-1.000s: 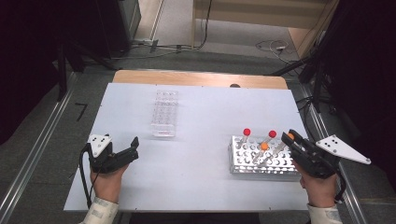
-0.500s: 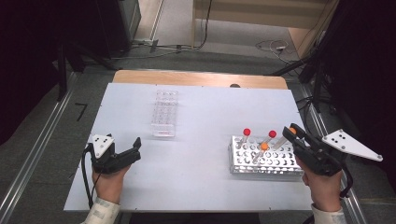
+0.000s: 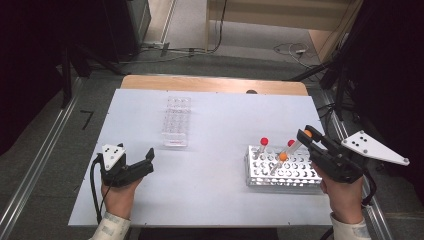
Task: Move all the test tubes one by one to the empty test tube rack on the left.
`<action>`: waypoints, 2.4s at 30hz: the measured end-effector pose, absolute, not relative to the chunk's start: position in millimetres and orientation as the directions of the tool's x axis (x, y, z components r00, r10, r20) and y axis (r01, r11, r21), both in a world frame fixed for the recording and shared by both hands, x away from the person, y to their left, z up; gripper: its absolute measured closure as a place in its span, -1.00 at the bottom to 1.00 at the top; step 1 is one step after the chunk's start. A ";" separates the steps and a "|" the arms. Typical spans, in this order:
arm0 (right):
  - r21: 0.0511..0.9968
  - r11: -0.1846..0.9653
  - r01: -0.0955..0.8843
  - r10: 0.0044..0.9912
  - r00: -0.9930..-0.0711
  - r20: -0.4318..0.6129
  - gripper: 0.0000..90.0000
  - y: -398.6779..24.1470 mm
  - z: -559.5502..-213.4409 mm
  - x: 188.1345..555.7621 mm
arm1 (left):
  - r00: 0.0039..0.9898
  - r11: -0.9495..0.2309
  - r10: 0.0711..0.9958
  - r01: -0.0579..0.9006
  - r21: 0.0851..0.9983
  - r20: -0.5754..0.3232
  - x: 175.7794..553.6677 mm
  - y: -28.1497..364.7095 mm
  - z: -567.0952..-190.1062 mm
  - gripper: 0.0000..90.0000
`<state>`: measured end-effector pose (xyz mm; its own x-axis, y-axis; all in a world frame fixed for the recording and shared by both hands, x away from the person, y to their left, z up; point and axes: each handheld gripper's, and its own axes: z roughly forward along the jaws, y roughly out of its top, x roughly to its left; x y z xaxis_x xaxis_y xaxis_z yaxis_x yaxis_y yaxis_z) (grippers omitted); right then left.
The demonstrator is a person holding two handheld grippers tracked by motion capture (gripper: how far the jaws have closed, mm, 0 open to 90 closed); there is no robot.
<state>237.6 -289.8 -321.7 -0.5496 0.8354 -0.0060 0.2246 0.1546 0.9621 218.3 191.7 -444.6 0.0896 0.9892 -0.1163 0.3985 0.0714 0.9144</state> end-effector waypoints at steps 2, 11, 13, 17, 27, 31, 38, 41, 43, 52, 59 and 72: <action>0.963 0.160 0.218 0.821 -0.571 -0.007 0.51 -282.7 -319.0 236.7 | 0.099 0.068 0.988 0.393 0.917 -0.116 217.3 189.8 -442.4 -0.86; 0.954 0.204 0.221 0.758 -0.652 -0.011 0.51 -235.8 -320.8 243.5 | 0.132 0.066 0.983 0.375 0.925 -0.124 214.1 185.0 -436.5 -0.84; 0.952 0.210 0.222 0.742 -0.670 -0.008 0.51 -224.4 -323.0 246.6 | 0.144 0.063 0.982 0.370 0.927 -0.124 213.6 182.6 -435.8 -0.84; 0.944 0.232 0.234 0.718 -0.696 -0.004 0.51 -202.6 -329.7 253.1 | 0.172 0.043 0.979 0.366 0.930 -0.113 212.8 176.8 -434.5 -0.84; 0.927 0.274 0.255 0.692 -0.722 -0.006 0.51 -160.3 -345.3 266.0 | 0.248 -0.025 0.966 0.348 0.937 -0.066 213.4 156.7 -434.6 -0.81; 0.921 0.287 0.265 0.683 -0.730 -0.003 0.51 -145.5 -351.5 269.3 | 0.289 -0.032 0.955 0.339 0.940 -0.072 215.8 144.3 -433.5 -0.76; 0.912 0.299 0.280 0.664 -0.747 0.012 0.51 -121.1 -359.8 274.6 | 0.352 -0.052 0.933 0.328 0.943 -0.071 219.3 125.2 -429.9 -0.70; 0.911 0.298 0.286 0.657 -0.753 0.021 0.51 -112.6 -362.2 276.9 | 0.370 -0.062 0.927 0.325 0.944 -0.067 219.7 121.0 -430.0 -0.66; 0.910 0.296 0.288 0.652 -0.758 0.028 0.51 -106.8 -364.3 278.0 | 0.382 -0.072 0.922 0.322 0.944 -0.060 219.8 117.2 -430.4 -0.65; 0.905 0.306 0.297 0.629 -0.776 0.042 0.51 -84.2 -375.0 277.8 | 0.490 -0.098 0.869 0.302 0.948 -0.066 220.6 103.1 -431.8 -0.36; 0.905 0.309 0.291 0.598 -0.800 0.053 0.51 -69.3 -380.8 272.2 | 0.522 -0.105 0.850 0.298 0.949 -0.070 223.8 99.6 -431.1 -0.15; 0.905 0.315 0.287 0.589 -0.807 0.051 0.51 -64.9 -380.9 270.1 | 0.530 -0.100 0.845 0.291 0.951 -0.074 228.3 100.8 -429.9 0.25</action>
